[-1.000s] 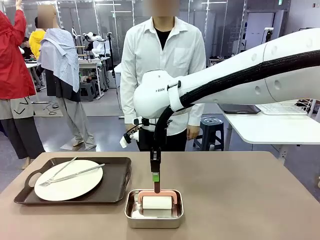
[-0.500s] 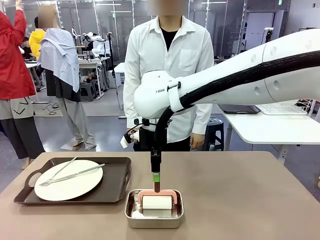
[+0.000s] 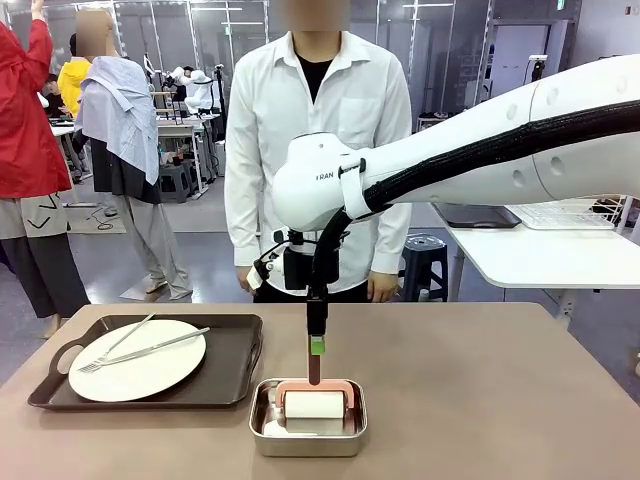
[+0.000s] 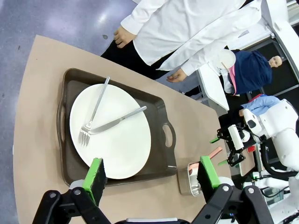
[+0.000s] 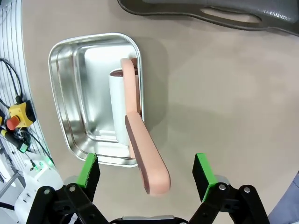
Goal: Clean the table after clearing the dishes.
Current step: When the right (or left) Handle tray is removed, use the right hand (or left hand) to clean the right (or left) side of the table with the Lint Roller.
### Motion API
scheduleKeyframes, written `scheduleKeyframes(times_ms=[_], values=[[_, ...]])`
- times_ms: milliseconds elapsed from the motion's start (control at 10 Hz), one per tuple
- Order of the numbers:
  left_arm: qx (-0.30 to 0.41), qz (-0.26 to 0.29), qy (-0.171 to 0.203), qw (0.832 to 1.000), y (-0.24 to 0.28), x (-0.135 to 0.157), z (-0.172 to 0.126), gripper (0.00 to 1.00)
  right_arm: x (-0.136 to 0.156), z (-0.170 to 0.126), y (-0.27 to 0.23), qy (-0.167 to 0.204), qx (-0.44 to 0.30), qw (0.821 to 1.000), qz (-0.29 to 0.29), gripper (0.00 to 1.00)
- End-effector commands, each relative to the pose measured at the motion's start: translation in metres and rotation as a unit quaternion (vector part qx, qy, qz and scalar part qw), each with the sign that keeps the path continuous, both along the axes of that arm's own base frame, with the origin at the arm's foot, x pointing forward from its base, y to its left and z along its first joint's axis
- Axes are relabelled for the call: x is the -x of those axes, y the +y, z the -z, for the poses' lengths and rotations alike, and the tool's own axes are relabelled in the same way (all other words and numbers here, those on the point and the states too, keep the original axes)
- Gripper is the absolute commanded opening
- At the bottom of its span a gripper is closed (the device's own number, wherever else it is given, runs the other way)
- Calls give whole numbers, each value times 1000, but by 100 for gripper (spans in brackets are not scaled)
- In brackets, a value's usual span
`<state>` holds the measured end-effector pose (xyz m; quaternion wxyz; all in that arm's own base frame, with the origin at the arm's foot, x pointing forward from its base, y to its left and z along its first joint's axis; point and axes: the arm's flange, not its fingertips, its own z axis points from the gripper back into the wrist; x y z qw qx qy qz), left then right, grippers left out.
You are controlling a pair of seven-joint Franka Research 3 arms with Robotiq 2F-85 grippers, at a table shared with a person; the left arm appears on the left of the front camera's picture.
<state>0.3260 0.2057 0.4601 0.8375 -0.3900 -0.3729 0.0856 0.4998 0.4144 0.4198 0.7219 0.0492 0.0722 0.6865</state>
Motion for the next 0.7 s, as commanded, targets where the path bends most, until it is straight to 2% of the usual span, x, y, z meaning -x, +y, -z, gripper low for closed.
scheduleKeyframes(times_ms=[0, 600], values=[[5, 3, -9, 1000, 1, 1, 0, 100, 6, 2, 6, 4, -14, 1000, -14, 100], [5, 3, -9, 1000, 1, 1, 0, 100, 6, 2, 6, 4, -14, 1000, -14, 100]])
